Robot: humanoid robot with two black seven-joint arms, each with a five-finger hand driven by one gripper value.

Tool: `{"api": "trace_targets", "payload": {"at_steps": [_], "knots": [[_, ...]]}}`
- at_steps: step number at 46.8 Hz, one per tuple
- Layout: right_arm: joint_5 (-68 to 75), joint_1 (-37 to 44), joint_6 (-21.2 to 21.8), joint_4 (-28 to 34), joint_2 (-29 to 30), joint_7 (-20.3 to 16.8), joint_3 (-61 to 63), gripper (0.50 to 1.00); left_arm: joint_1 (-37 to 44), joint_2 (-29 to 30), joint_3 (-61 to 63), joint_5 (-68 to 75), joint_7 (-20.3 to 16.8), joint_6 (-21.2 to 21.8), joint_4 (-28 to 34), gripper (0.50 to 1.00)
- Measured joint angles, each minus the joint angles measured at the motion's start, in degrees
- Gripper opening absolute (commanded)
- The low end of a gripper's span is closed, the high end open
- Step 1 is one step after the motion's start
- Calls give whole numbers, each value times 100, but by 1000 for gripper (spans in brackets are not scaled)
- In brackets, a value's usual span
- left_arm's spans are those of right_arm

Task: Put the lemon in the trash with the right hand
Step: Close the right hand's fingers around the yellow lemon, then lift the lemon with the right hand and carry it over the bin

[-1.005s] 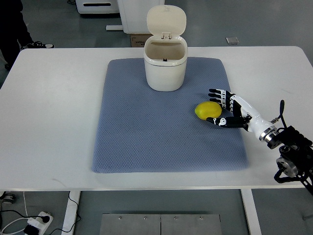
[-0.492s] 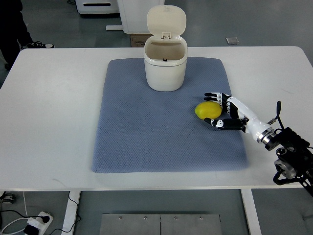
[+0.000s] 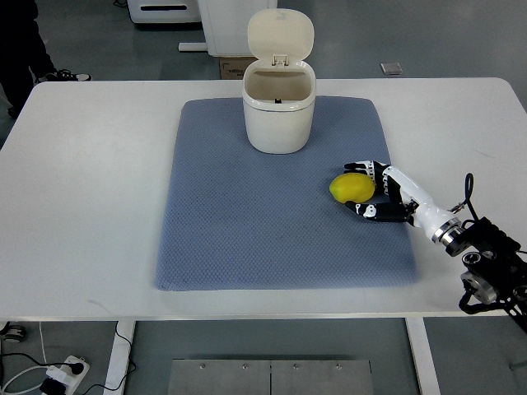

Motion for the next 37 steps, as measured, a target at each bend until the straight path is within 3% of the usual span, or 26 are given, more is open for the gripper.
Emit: {"api": "trace_targets", "payload": {"at_steps": [4,8,12,13,14,37], "knots": [[-3,0,-18,-41,12,28,-11,703,0,0,0,0,0,0,0,1000],[-1,26,-46,-54,21,50,-82,648,0,0,0,0,0,0,0,1000],[0,56,-91,-71,26,113,-141,560,0,0,0,0,0,0,0,1000],[2,58,-110,-82,33,124,-145,508,0,0,0,0,0,0,0,1000],[6,59,-178,-93,48,130,-145,500,0,0,0,0,0,0,0,1000],[115,755,-205,-62,-88,-222,-145,500,1,0,0,0,0,0,0,1000]]}}
